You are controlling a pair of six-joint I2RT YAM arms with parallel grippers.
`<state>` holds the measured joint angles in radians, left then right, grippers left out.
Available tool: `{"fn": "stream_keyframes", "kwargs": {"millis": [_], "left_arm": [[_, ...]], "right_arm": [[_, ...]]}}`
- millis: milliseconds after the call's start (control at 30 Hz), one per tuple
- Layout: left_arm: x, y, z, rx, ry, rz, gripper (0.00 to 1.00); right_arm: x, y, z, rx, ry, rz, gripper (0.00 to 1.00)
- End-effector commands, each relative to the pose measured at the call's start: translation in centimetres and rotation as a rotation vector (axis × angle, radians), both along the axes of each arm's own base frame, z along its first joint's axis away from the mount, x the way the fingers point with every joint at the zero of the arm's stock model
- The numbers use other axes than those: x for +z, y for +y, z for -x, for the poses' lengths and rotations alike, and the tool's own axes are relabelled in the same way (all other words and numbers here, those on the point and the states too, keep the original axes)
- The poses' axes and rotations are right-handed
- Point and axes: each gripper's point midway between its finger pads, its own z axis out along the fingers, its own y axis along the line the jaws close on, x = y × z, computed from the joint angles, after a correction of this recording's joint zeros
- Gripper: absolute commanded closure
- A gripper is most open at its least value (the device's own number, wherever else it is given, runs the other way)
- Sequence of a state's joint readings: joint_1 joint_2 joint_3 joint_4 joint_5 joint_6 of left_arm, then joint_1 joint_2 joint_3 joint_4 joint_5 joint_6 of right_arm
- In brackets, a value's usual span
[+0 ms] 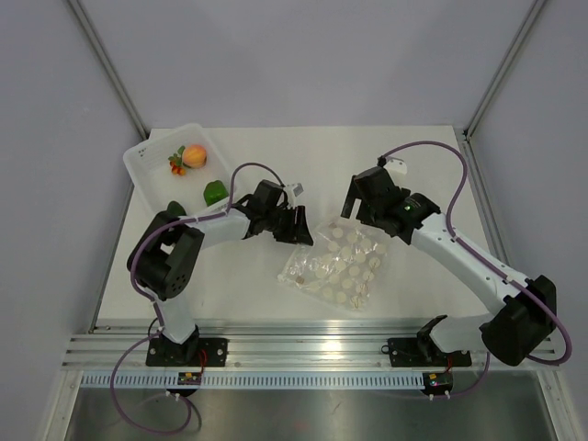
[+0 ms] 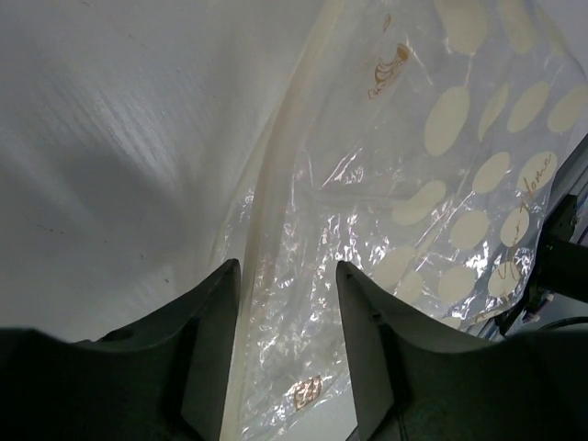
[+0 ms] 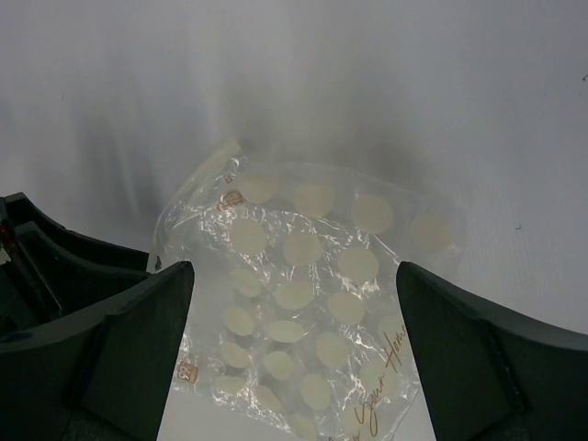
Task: Place the food in the zip-top bag and seal the zipper
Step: Pick up the zipper food storage bag at the center of the board.
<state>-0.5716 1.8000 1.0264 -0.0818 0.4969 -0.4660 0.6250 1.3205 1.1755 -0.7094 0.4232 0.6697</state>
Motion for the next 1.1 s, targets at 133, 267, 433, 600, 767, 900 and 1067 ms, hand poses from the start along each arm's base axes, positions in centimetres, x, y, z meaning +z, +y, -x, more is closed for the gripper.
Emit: {"fn": "stream_keyframes", "kwargs": {"millis": [133,267,433,600,767,900,1067], "left_arm": [[2.0,-0.7,-1.0,-0.017,-0.1,0.016,0.17],[1.3,-1.2,-1.3,-0.03,-0.087,0.023,0.35],[2.6,-2.3,0.0,-0.072,-0.056,0.105,0.76],[6.1,-2.9,0.6,-0.096,-0.076,0.182,1.0],[8.7,-3.8,1.2,-0.101,-0.093,0.299,1.0],[9.4,-4.6,2.4,-0.12,-0.06,0.387,1.0],[9.0,-5.6,3.3,-0.133,-0.05,0.398,1.0]], "right_arm": [[0.5,0.1,0.4,0.026,0.013,-0.036,0.01],[0.0,0.3,0.6,0.032,0.023,-0.046,0.01],[-0.5,0.4,0.6,0.032,0.038,-0.042,0.0],[-1.2,0.5,0.1,-0.036,0.067,-0.049,0.01],[-2.6,3.0,-0.4,-0.049,0.103,-0.118,0.0],[-3.5,4.6,-0.6,-0.041,0.139,-0.168,0.0],[-3.2,5.7,-0.8,-0.039,0.135,-0.224,0.01]]}}
